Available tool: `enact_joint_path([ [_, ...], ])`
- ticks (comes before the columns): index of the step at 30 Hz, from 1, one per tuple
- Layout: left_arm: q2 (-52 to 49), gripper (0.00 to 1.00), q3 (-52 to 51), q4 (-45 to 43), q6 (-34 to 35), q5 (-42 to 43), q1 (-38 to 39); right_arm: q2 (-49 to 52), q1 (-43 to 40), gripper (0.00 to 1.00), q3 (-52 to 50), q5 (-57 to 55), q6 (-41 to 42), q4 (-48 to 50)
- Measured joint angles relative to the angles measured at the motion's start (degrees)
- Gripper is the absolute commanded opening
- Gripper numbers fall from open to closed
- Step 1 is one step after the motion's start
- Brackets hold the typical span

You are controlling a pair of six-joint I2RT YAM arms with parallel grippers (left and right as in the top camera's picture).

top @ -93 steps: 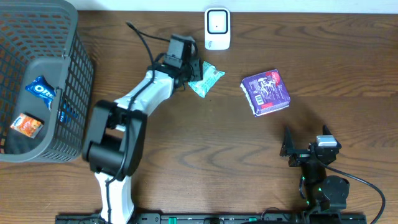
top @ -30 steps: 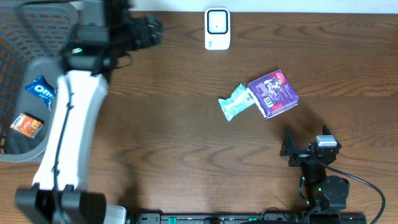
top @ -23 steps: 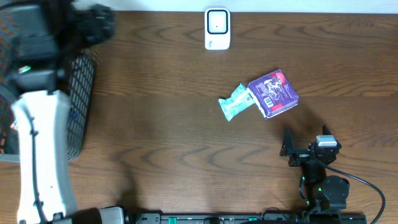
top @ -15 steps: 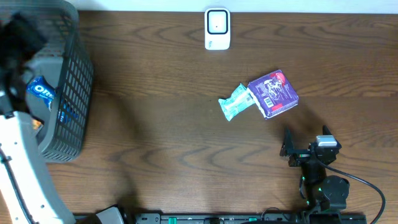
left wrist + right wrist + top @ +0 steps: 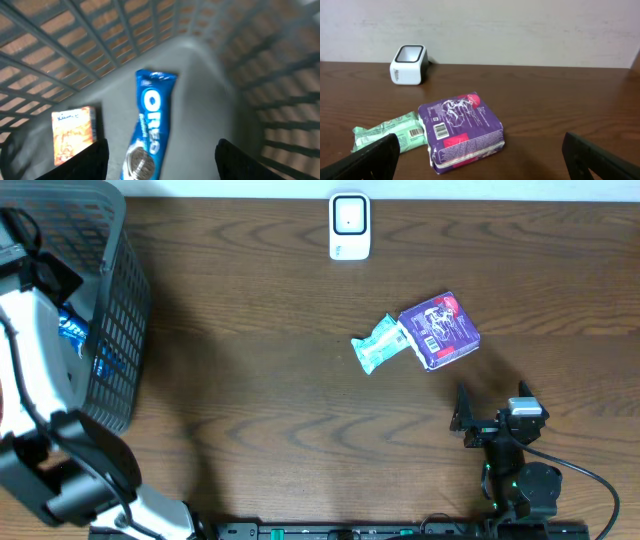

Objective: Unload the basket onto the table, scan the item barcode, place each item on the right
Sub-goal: 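Reach the left gripper into the basket and grasp the blue Oreo pack, then carry the Oreo pack to the table near the scanner and release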

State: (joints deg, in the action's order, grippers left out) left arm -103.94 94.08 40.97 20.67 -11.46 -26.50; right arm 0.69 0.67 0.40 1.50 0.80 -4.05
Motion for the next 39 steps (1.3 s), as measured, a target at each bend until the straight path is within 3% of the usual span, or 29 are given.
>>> enact_joint_path([
  [11, -12.6, 0.67, 0.0, 0.9, 1.2, -4.5, 0.1, 0.0, 0.0, 0.99, 0.0, 0.0, 0.0, 0.0],
  [14, -17.2, 0.61, 0.0, 0.7, 1.8, -5.0, 0.0, 0.0, 0.0, 0.99, 0.0, 0.0, 0.0, 0.0],
  [16, -18.9, 0.45, 0.0, 0.1, 1.9, -5.0, 0.1, 0.0, 0.0, 0.99, 0.0, 0.0, 0.0, 0.0],
  [20, -20.2, 0.29, 0.0, -0.7, 2.1, -5.3, 0.2, 0.0, 0.0, 0.99, 0.0, 0.0, 0.0, 0.0],
  [23, -20.3, 0.08, 0.0, -0.9, 2.1, -5.4, 0.2, 0.0, 0.0, 0.99, 0.0, 0.0, 0.0, 0.0],
  [32, -17.9, 0.07, -0.5, 0.0, 2.5, -4.9, 0.2, 0.0, 0.0, 0.99, 0.0, 0.0, 0.0, 0.0],
  [35, -11.6, 0.07, -1.2, 0.6, 3.7, -1.9, 0.2, 0.0, 0.0, 0.99, 0.0, 0.0, 0.0, 0.0],
  [39, 5.5, 0.07, -1.5, 0.0, 4.9, 5.2, 0.2, 0.0, 0.0, 0.99, 0.0, 0.0, 0.0, 0.0],
])
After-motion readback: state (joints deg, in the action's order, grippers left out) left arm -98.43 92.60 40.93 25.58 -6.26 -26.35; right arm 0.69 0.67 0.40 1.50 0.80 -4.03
